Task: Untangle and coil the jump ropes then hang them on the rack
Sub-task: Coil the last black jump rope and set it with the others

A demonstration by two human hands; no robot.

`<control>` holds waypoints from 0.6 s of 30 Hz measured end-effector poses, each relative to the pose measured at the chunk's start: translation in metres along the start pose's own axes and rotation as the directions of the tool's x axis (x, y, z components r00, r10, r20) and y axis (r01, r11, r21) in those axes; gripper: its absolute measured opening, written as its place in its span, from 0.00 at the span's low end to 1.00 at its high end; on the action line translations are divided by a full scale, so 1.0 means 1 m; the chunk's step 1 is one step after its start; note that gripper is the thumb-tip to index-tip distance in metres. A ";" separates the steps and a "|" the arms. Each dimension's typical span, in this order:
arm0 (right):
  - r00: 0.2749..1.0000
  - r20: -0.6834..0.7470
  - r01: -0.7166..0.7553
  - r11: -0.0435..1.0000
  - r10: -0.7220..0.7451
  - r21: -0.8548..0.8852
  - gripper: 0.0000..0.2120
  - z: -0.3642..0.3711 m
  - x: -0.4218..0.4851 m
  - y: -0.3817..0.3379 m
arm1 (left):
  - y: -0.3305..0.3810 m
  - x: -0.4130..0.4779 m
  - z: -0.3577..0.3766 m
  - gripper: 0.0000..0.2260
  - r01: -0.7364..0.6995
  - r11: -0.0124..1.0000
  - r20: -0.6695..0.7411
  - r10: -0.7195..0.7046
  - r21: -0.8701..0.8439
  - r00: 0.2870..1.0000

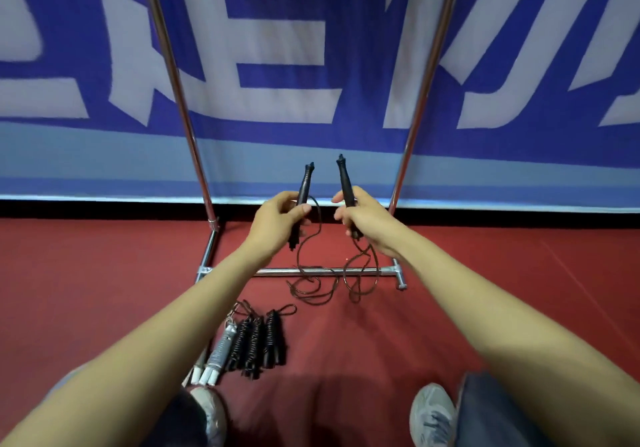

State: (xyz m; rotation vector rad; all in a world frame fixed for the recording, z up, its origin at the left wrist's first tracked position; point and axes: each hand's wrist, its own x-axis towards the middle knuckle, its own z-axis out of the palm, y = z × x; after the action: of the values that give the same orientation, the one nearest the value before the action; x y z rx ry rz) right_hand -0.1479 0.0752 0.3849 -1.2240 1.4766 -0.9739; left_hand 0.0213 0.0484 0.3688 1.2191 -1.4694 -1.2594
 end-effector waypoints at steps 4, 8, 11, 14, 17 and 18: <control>0.995 0.037 -0.093 0.990 0.097 -0.108 0.10 0.004 0.008 0.011 | 0.001 -0.004 -0.005 0.01 0.193 0.963 0.069 -0.183 -0.187 0.981; 0.991 0.050 -0.095 0.917 0.124 -0.388 0.10 0.004 0.014 0.022 | -0.013 0.005 0.004 0.08 0.299 0.949 0.048 -0.296 -0.099 0.954; 0.998 0.065 0.002 0.948 0.020 -0.319 0.13 -0.001 0.015 0.004 | -0.022 0.016 0.007 0.09 0.326 0.944 -0.048 -0.328 -0.049 0.943; 0.988 0.141 0.100 0.958 -0.064 -0.267 0.14 -0.011 0.010 -0.012 | -0.024 0.022 0.001 0.14 0.232 0.970 -0.092 -0.225 0.072 0.970; 0.969 0.241 0.120 0.960 -0.058 -0.253 0.12 -0.019 0.004 -0.017 | -0.024 0.020 0.000 0.19 0.087 0.996 -0.031 -0.087 -0.005 0.996; 0.963 0.264 0.126 0.965 -0.063 -0.229 0.12 -0.018 0.004 -0.018 | -0.025 0.020 0.000 0.18 0.045 0.999 0.002 -0.045 -0.030 0.999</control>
State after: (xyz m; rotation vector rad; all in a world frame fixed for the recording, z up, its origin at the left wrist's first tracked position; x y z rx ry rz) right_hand -0.1618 0.0679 0.4058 -1.5493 1.3701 -0.6786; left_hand 0.0212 0.0281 0.3436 1.2373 -1.4262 -1.3082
